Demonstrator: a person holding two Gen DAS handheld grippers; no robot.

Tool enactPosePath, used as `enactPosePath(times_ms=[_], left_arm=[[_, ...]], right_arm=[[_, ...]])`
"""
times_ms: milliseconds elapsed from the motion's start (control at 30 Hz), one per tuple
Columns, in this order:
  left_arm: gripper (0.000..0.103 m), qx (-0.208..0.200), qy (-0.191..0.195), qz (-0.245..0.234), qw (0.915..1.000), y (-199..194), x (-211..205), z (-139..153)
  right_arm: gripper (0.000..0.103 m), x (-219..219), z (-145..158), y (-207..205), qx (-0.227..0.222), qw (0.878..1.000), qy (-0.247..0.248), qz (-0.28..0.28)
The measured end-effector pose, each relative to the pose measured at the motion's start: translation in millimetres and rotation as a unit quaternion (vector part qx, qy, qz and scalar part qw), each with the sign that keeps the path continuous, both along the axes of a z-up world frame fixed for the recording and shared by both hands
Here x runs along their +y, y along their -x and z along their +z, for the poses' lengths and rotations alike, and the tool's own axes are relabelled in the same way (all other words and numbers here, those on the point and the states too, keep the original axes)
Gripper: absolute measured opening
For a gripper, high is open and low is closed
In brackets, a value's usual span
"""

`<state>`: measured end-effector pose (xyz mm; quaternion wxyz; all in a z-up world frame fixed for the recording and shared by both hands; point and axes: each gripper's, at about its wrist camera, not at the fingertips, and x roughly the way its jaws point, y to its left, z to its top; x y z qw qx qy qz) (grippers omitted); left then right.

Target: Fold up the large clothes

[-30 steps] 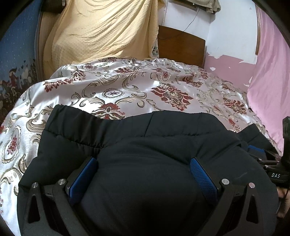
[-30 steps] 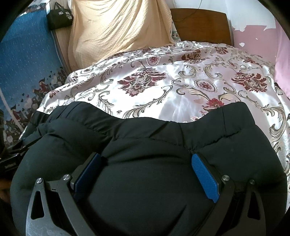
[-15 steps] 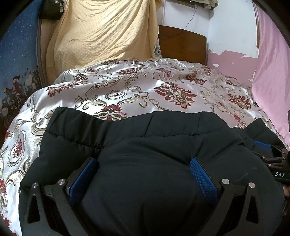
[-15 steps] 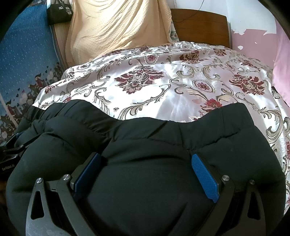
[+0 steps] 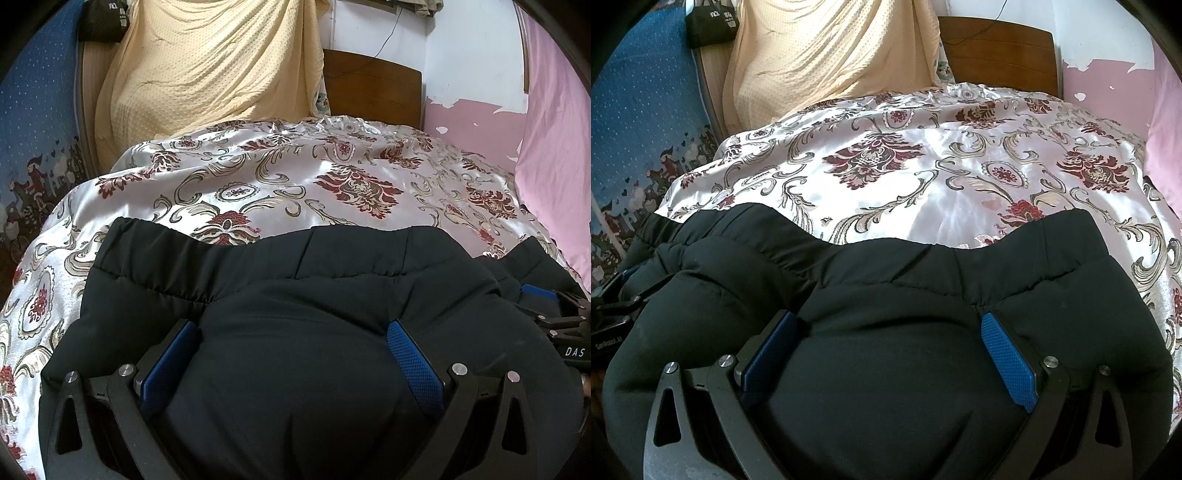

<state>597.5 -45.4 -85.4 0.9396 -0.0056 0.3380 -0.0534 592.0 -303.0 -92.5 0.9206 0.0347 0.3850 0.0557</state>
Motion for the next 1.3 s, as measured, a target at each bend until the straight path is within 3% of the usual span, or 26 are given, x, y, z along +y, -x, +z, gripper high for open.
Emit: enactPosePath(times_ms=[300,467,667,733,800,900,1033,1167,1300], left_arm=[[0.103,-0.002,0.004,-0.002,1.0,3,2,0],[0.103,0.011,0.026,-0.015,0.9995,9,11,9],[0.103,0.029,0.073,-0.014,0.9968,41,50,34],[0.103,0.031,0.074,-0.011,0.9967,58,68,44],[0.103,0.033,0.067,-0.01,0.9972,73,82,50],[0.103,0.052,0.068,-0.009,0.9963,86,104,49],[0.103,0.119,0.098,0.014,0.9879,83,133,23],[0.103,0.163,0.167,0.019,0.9722,74,151,-6],[0.103,0.16,0.153,-0.017,0.975,74,145,-12]], right_arm=[[0.099,0,2,4,-0.004,1.0,0.003,-0.003],[0.099,-4,14,13,0.002,1.0,0.003,-0.004],[0.1,-27,43,57,0.008,0.999,-0.018,0.025],[0.1,-41,52,79,0.009,0.999,-0.023,0.028],[0.1,-51,55,98,0.009,1.0,0.002,0.028],[0.1,-63,55,125,0.013,0.998,0.042,0.035],[0.1,-86,48,152,0.033,0.998,0.05,0.032],[0.1,-112,38,153,0.064,0.998,0.005,0.018],[0.1,-131,31,137,0.094,0.992,-0.065,0.049]])
